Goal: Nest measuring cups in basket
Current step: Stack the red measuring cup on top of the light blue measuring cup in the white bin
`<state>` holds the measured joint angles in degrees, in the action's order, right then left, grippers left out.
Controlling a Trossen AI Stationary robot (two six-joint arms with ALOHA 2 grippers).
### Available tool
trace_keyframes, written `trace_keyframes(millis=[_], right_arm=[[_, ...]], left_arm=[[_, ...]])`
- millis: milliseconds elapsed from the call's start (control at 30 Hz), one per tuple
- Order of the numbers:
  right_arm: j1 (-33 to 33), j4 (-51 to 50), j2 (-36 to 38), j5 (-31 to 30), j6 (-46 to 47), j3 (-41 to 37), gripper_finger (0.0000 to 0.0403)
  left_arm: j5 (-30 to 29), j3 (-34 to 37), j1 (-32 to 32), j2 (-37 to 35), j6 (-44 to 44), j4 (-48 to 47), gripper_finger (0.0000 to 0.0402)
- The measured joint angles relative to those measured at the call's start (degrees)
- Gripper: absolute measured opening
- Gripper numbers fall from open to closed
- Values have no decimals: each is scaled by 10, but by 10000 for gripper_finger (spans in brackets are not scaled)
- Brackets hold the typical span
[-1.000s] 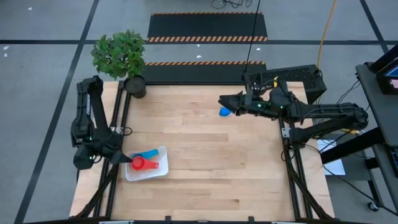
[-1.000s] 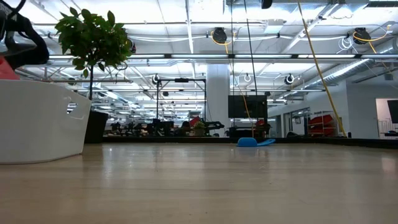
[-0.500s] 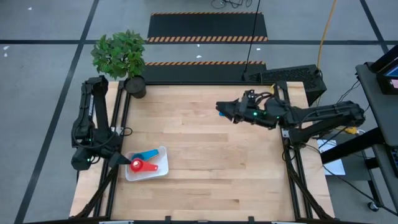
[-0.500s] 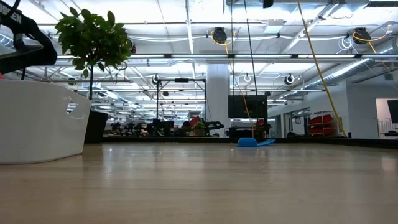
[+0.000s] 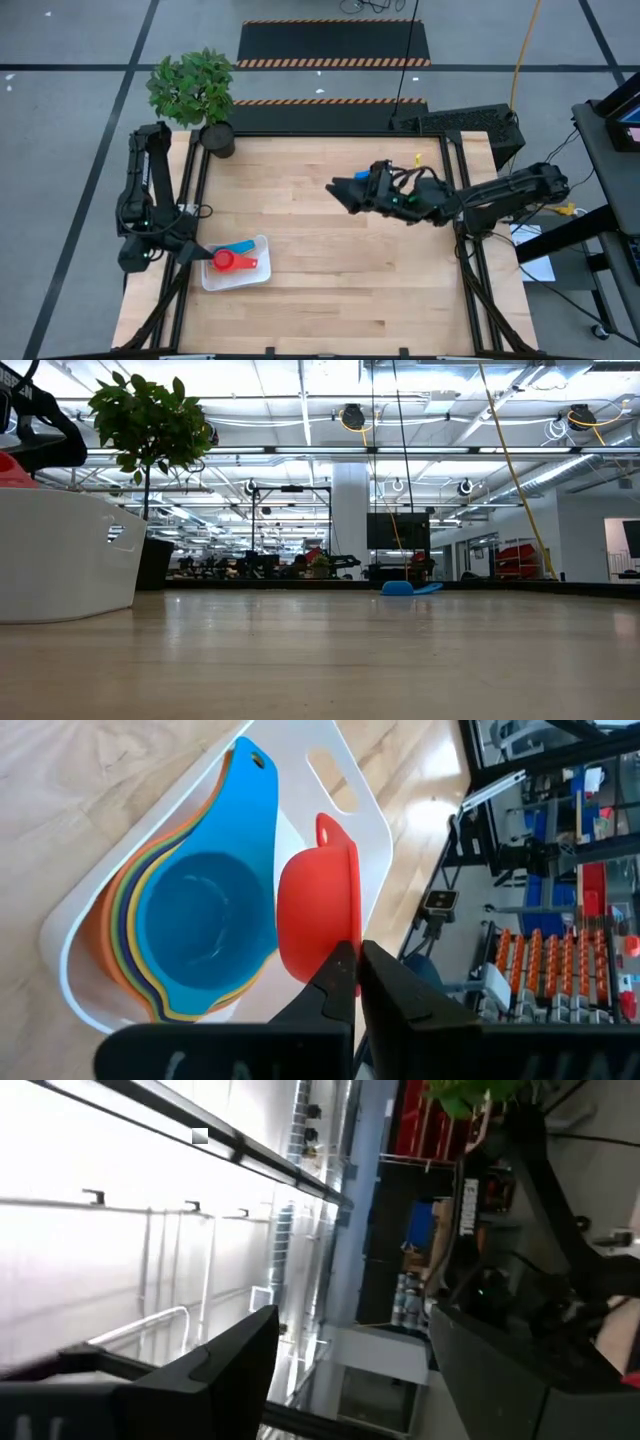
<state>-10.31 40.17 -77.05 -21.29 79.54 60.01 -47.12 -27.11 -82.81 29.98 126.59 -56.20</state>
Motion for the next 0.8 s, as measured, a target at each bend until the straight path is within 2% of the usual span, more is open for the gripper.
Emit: trace_keyframes(millis=[267, 400, 500, 600, 700, 800], right_arm=[[-11, -34, -5, -13, 9, 0, 251], [-6, -73, -8, -7, -16, 11, 251], [9, -196, -33, 62, -23, 73, 251], [31, -296, -95, 166, -43, 163, 251], [54, -312, -166, 233, -78, 234, 251], [74, -289, -218, 279, -92, 259, 251]], left_arm=[[0, 0, 31, 0, 2, -1, 4], [-13, 0, 47, -1, 6, -1, 3], [-44, -1, 49, -4, 7, 10, 3], [-88, -1, 48, -10, -10, 37, 3], [-122, -1, 44, -16, -56, 71, 3], [-157, -1, 37, -20, -112, 110, 3]])
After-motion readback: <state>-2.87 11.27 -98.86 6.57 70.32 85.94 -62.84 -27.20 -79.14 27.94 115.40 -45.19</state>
